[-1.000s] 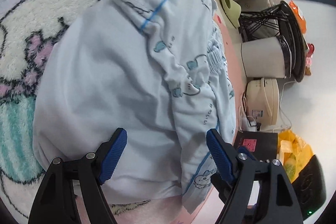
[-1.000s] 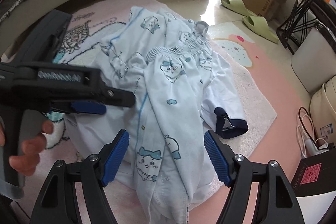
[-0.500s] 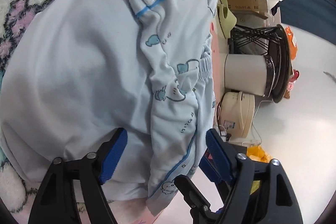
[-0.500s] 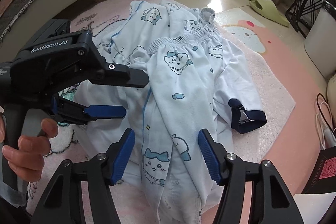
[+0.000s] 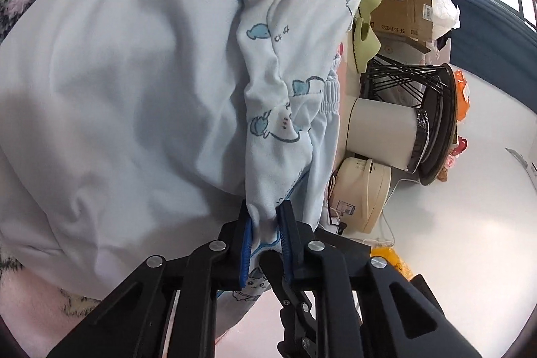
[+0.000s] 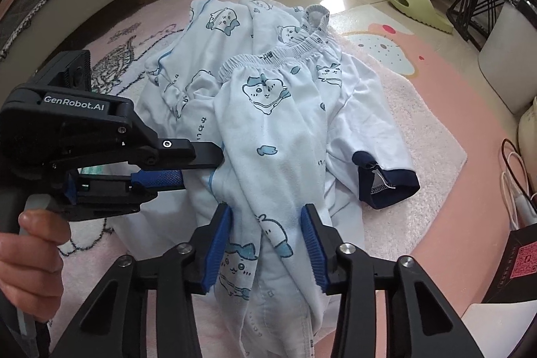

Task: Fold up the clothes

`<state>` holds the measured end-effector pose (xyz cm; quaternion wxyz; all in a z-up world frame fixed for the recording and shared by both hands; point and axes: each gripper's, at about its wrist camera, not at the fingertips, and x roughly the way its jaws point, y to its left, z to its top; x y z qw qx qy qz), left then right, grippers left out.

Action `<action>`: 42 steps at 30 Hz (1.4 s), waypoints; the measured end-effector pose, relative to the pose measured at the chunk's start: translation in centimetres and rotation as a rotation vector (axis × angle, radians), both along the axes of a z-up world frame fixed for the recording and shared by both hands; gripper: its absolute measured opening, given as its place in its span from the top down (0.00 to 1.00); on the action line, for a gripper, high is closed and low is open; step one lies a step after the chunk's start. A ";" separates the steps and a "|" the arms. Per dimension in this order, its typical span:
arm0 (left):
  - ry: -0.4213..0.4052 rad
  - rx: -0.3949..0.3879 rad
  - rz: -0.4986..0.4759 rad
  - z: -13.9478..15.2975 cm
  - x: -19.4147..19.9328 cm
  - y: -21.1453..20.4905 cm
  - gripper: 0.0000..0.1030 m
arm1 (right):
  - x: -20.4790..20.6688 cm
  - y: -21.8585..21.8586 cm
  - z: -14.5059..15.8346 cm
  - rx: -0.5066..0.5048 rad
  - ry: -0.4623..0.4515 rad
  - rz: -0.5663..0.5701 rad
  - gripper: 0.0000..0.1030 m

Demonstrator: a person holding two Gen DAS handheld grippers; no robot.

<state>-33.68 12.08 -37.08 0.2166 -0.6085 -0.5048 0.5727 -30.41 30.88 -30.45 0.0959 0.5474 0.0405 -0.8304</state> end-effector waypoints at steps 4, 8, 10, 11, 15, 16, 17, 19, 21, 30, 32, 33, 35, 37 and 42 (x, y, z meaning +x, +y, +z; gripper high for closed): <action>0.004 -0.009 0.000 0.0 0.3 -0.3 0.92 | 0.1 0.0 0.2 -0.007 -0.001 -0.007 0.78; 0.013 -0.002 -0.001 0.4 0.3 -0.1 0.93 | 0.4 -0.3 0.7 -0.008 0.014 -0.007 0.89; 0.027 -0.009 -0.004 0.8 0.3 0.0 0.94 | 0.5 -0.6 0.9 0.001 0.027 -0.007 0.91; 0.033 -0.011 -0.005 1.0 0.3 0.0 0.94 | 0.6 -0.7 1.0 0.000 0.031 -0.010 0.91; 0.073 -0.021 -0.018 2.0 0.4 -0.2 0.96 | 0.7 -0.5 1.8 -0.049 0.036 -0.040 0.93; 0.083 -0.021 -0.023 2.3 0.4 -0.2 0.96 | 0.7 -0.4 2.1 -0.063 0.038 -0.049 0.94; 0.087 -0.017 -0.024 2.5 0.4 -0.2 0.96 | 0.8 -0.3 2.4 -0.070 0.046 -0.053 0.94; 0.096 -0.010 -0.025 2.9 0.4 -0.2 0.96 | 0.9 -0.3 3.1 -0.076 0.064 -0.055 0.94; 0.104 -0.001 -0.026 3.3 0.4 -0.2 0.96 | 1.0 -0.4 3.7 -0.079 0.076 -0.058 0.94; 0.157 0.017 -0.018 5.2 0.2 -1.5 0.96 | 1.3 -1.4 6.4 -0.096 0.128 -0.044 0.94; 0.180 -0.019 -0.025 5.7 0.5 -2.1 0.96 | 1.4 -2.2 6.9 -0.080 0.128 -0.023 0.94; 0.190 -0.038 -0.028 5.9 0.6 -2.4 0.96 | 1.4 -2.8 7.0 -0.073 0.124 -0.007 0.94; 0.203 -0.064 -0.024 6.2 0.9 -3.4 0.96 | 1.6 -4.0 7.2 -0.061 0.122 0.023 0.94; 0.210 -0.080 -0.013 6.3 1.2 -4.5 0.96 | 1.8 -5.3 7.3 -0.062 0.121 0.056 0.94; 0.204 -0.079 0.033 6.5 1.8 -8.4 0.96 | 1.9 -8.5 7.7 -0.091 0.126 0.130 0.94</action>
